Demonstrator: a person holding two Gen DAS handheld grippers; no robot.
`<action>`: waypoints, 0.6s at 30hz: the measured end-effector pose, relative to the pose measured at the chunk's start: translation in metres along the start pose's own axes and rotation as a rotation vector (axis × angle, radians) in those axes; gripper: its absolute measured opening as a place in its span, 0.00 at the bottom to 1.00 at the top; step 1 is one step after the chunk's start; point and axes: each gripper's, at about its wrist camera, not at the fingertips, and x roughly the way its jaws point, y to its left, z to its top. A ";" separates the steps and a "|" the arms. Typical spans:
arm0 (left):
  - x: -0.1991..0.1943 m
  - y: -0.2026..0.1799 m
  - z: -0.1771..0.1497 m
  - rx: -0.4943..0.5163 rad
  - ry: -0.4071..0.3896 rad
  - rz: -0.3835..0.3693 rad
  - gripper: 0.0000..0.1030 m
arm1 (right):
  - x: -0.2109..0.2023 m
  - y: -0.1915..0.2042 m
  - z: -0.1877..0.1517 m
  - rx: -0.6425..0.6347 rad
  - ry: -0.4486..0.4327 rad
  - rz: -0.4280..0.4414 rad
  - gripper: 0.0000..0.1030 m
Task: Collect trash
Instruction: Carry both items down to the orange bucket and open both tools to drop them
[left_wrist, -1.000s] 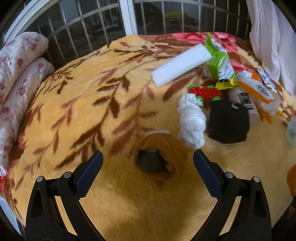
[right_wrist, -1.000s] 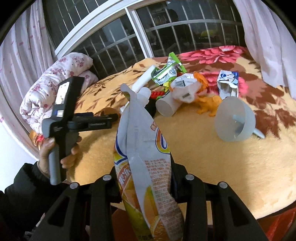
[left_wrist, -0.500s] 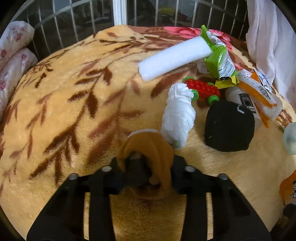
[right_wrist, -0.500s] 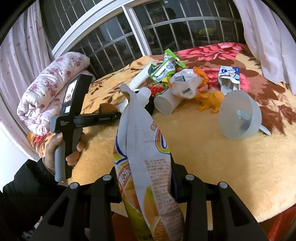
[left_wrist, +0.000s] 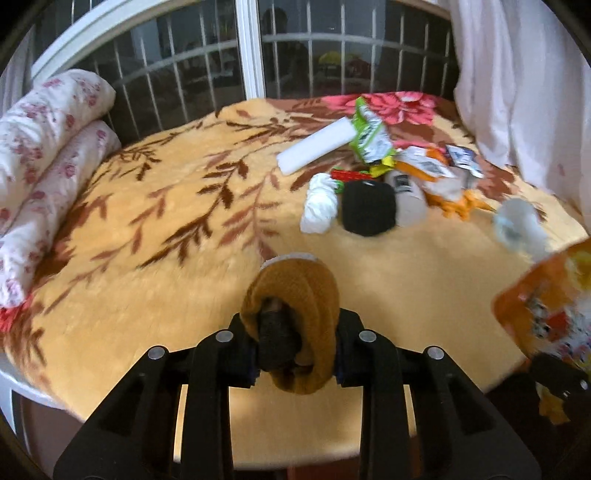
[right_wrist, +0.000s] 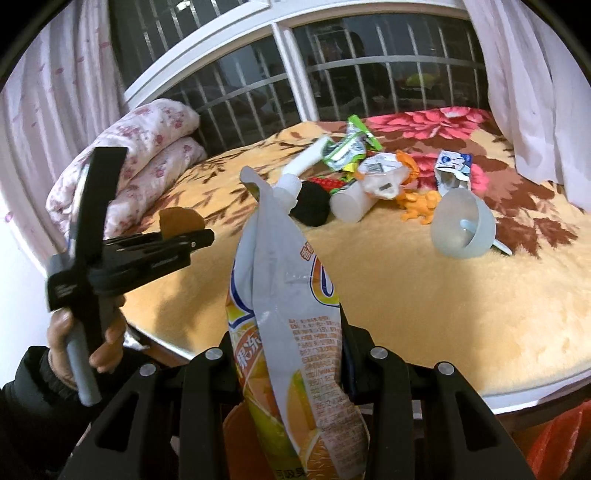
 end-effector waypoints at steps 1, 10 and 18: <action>-0.011 -0.002 -0.009 0.001 -0.006 0.004 0.26 | -0.005 0.005 -0.005 -0.011 0.000 0.005 0.36; -0.059 -0.012 -0.075 0.033 0.005 -0.027 0.26 | -0.040 0.025 -0.050 -0.062 0.029 0.007 0.36; -0.034 -0.024 -0.146 0.125 0.158 -0.065 0.26 | -0.026 0.029 -0.100 -0.089 0.167 0.020 0.36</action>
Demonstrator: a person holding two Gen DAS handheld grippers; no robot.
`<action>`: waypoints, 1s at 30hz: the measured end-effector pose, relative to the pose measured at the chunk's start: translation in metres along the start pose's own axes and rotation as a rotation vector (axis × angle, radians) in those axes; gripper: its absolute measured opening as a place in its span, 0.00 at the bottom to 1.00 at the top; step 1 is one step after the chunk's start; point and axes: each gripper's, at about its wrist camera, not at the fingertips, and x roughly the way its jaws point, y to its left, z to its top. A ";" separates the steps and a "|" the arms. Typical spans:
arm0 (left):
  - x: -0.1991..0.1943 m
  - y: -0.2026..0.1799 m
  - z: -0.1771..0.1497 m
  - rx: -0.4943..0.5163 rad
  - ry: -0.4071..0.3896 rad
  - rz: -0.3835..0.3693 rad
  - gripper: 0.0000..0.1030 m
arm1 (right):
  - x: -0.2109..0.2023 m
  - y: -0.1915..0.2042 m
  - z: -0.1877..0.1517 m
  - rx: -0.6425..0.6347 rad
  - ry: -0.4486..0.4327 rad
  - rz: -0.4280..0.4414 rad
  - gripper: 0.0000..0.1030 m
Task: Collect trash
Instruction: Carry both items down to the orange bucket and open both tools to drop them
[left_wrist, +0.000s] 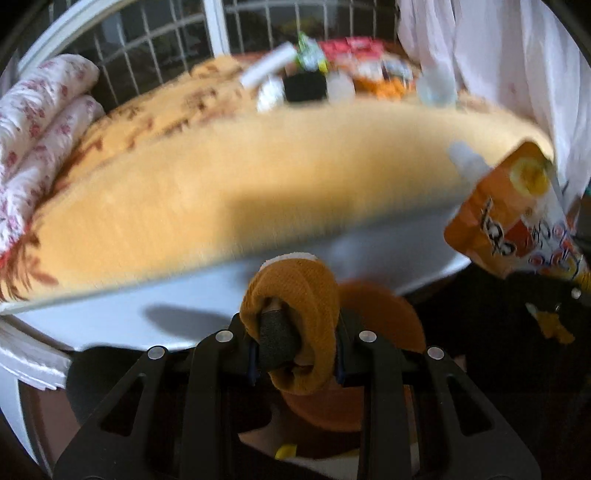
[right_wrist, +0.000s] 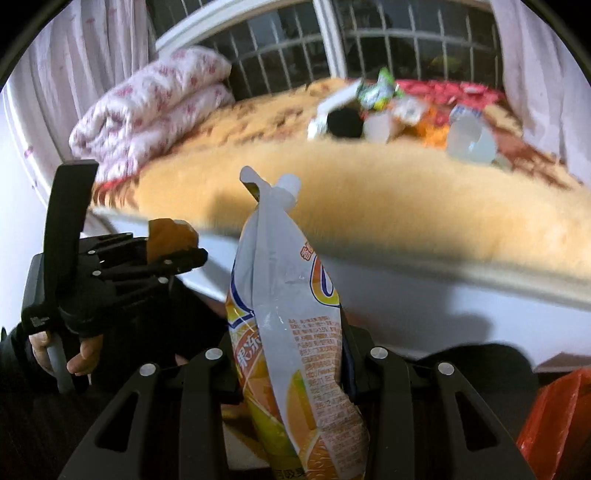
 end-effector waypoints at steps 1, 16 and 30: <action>0.009 -0.001 -0.007 0.002 0.027 -0.001 0.26 | 0.010 0.001 -0.006 -0.003 0.030 0.004 0.36; 0.117 0.001 -0.043 0.006 0.345 -0.067 0.50 | 0.124 -0.009 -0.040 -0.029 0.302 -0.055 0.52; 0.119 0.008 -0.042 -0.046 0.350 -0.063 0.78 | 0.095 -0.032 -0.034 0.027 0.249 -0.111 0.70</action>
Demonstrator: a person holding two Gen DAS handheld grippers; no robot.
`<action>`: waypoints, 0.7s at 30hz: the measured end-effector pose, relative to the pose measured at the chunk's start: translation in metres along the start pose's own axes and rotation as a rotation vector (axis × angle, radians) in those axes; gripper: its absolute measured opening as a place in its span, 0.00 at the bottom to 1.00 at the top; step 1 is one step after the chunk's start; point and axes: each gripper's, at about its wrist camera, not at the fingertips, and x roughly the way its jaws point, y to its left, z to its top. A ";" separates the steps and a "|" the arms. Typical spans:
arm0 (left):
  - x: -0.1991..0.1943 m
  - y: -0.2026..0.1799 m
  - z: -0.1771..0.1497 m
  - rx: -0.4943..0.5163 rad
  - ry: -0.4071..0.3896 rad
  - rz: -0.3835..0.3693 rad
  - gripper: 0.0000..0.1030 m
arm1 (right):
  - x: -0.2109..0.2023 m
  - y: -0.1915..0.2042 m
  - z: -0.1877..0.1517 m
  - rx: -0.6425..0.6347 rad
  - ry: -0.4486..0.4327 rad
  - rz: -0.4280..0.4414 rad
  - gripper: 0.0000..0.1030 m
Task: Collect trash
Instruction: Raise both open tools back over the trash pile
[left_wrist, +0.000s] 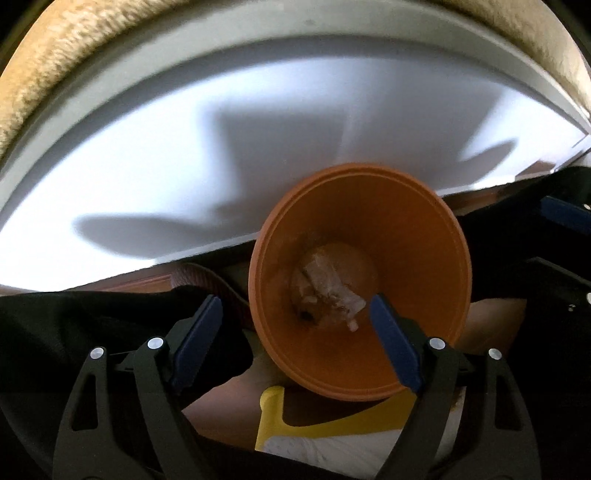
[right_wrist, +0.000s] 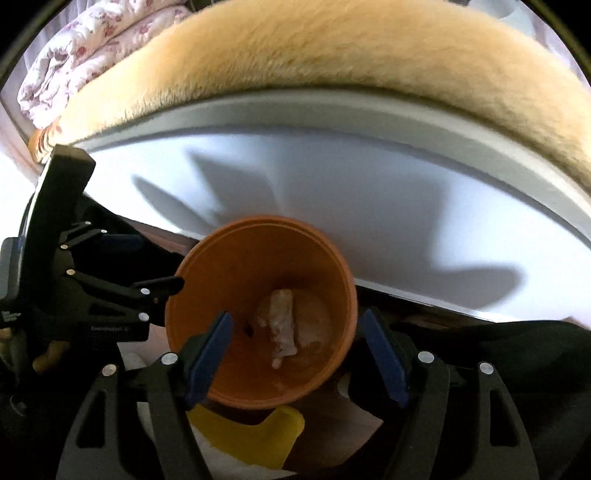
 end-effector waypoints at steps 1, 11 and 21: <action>-0.006 0.001 0.001 -0.001 -0.014 0.001 0.78 | -0.009 -0.002 0.000 0.004 -0.017 0.000 0.68; -0.121 0.001 0.015 0.056 -0.339 0.041 0.78 | -0.126 -0.036 0.042 0.050 -0.306 0.009 0.68; -0.150 0.015 0.090 0.004 -0.441 0.034 0.78 | -0.137 -0.072 0.165 0.124 -0.422 0.005 0.68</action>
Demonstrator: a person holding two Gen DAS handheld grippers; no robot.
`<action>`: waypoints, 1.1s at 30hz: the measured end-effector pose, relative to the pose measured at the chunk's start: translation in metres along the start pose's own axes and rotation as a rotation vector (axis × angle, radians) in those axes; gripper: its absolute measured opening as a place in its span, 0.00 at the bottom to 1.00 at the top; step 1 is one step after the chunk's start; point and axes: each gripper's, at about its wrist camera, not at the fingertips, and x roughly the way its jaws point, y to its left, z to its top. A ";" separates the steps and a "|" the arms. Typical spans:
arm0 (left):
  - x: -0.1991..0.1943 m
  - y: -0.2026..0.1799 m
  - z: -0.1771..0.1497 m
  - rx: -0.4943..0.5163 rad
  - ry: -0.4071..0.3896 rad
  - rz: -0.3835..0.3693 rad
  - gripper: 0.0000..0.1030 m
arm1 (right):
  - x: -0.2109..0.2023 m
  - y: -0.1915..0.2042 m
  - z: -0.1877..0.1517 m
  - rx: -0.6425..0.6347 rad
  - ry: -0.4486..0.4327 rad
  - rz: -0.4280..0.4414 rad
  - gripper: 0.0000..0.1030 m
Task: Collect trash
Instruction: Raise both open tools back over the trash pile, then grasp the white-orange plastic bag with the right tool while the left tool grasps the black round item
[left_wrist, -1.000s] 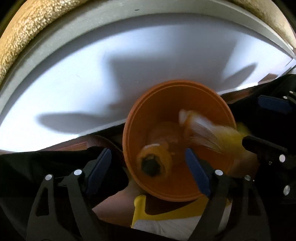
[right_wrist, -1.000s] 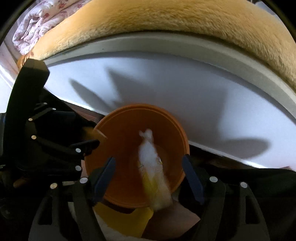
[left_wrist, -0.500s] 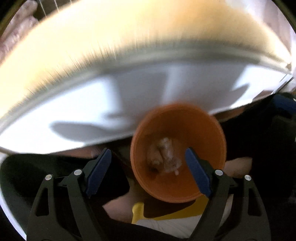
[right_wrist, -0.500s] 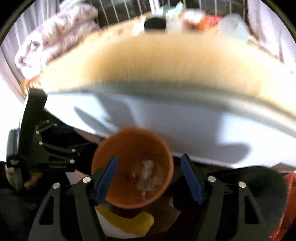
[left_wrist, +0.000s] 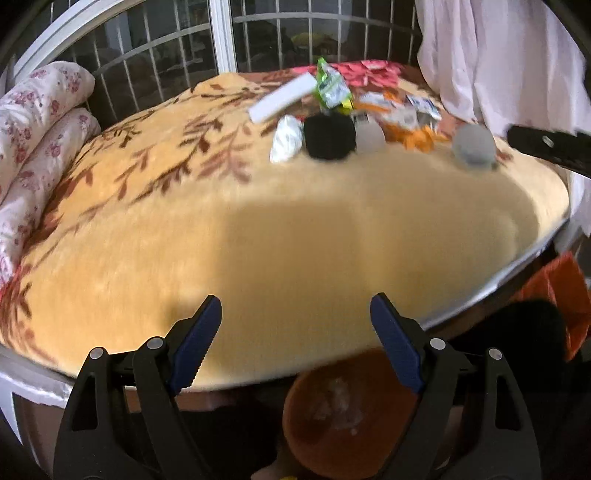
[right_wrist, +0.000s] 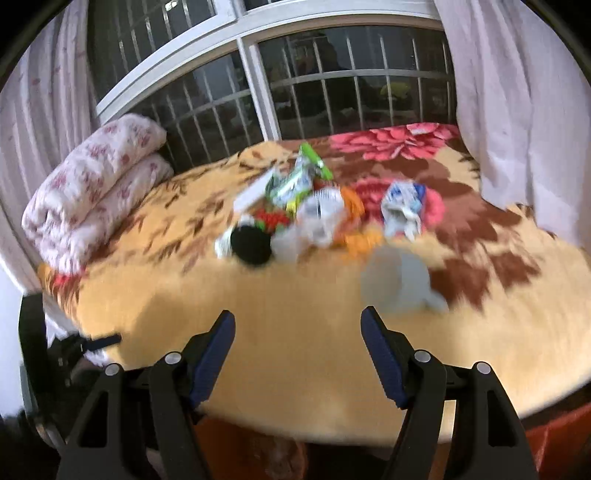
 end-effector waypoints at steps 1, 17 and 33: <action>0.003 -0.003 0.008 -0.003 -0.007 0.003 0.78 | 0.009 0.000 0.012 0.013 0.008 0.017 0.68; 0.044 0.013 0.049 -0.087 0.005 -0.067 0.78 | 0.205 -0.052 0.125 0.197 0.363 -0.057 0.80; 0.074 -0.023 0.106 -0.065 -0.043 -0.153 0.78 | 0.076 -0.027 0.098 0.141 0.041 0.094 0.31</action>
